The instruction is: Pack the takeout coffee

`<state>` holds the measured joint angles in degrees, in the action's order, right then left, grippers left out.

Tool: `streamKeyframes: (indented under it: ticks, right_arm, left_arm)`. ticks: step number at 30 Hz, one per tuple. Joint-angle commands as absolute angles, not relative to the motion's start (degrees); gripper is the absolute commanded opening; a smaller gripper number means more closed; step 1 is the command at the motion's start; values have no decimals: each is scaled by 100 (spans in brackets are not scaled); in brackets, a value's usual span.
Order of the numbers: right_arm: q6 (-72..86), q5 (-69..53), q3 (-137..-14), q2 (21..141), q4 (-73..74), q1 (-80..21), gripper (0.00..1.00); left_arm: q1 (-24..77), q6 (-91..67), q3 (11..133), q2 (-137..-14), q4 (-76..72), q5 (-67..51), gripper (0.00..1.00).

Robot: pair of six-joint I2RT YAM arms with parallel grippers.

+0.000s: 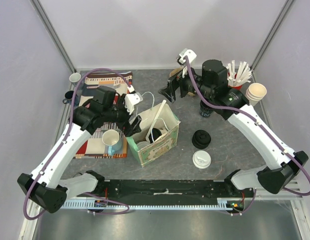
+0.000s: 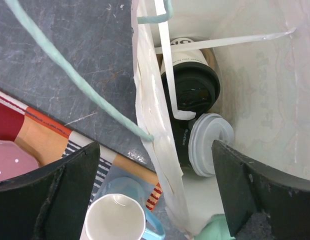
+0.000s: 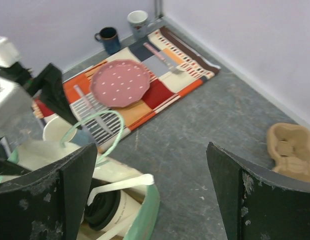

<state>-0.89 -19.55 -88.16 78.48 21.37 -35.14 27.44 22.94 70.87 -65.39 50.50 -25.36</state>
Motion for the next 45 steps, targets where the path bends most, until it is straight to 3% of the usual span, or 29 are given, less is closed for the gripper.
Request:
streamKeyframes:
  ticks: [1,9,15,25,33,45]
  right_arm:
    - [-18,-1337,-9219,7577,2030,-3375,98]
    - [272,-871,-8658,6892,1389,-2866,98]
    - [518,543,-7816,6487,1152,-2172,98]
    - [782,1704,-5434,5898,195,-1696,98]
    - [1327,2548,-3738,5432,-913,-1696,98]
    - [1512,2882,-2989,5581,-1160,-1705,98]
  left_arm:
    - [2742,1864,7277,-6188,4720,-2242,100]
    - [2733,1240,7076,-5626,4351,-1741,100]
    - [2716,634,6611,-4835,3929,-863,100]
    - [1583,-957,4818,-3270,3182,1932,100]
    - [1213,-1573,3473,-2690,2594,2005,100]
    - [1213,-1204,2198,-2637,1047,1600,100]
